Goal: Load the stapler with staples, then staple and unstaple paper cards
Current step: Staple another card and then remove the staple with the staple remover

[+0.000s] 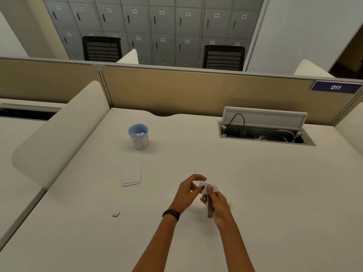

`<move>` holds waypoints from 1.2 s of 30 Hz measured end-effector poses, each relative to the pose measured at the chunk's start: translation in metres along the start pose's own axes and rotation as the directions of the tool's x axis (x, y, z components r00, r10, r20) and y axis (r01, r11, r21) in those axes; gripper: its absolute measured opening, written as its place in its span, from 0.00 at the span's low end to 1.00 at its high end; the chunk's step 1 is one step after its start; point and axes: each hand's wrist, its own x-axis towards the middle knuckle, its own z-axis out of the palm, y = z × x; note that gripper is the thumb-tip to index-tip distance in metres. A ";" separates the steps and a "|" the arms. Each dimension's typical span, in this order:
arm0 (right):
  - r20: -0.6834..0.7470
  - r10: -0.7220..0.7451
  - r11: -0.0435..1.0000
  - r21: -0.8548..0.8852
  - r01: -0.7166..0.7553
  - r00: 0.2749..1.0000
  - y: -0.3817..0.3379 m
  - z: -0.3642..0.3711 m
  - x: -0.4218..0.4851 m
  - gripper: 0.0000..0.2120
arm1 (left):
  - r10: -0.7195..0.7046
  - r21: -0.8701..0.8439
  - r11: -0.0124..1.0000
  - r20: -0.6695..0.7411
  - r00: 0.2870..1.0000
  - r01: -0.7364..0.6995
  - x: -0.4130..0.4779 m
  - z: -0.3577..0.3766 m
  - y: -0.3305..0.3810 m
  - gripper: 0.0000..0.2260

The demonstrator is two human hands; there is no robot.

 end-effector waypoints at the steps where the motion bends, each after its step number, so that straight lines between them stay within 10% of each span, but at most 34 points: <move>1: -0.006 -0.010 1.000 -0.004 0.010 1.000 -0.001 0.000 0.000 0.11 | -0.001 0.000 1.000 0.002 1.000 0.001 0.001 0.000 0.000 0.09; 21: -0.138 -0.093 0.992 -0.098 0.079 0.986 -0.006 -0.026 0.011 0.10 | -0.115 -0.117 0.988 -0.157 0.981 0.098 0.005 0.005 -0.002 0.08; 28: -0.483 -0.280 0.914 -0.398 0.077 0.830 0.006 -0.083 0.008 0.09 | -0.073 -0.045 0.997 -0.271 0.960 0.063 -0.005 0.007 -0.003 0.08; 36: -0.526 -0.404 0.744 -0.665 -0.066 0.749 0.026 -0.116 0.005 0.18 | -0.159 -0.278 0.958 -0.291 0.943 0.075 -0.016 0.014 0.008 0.09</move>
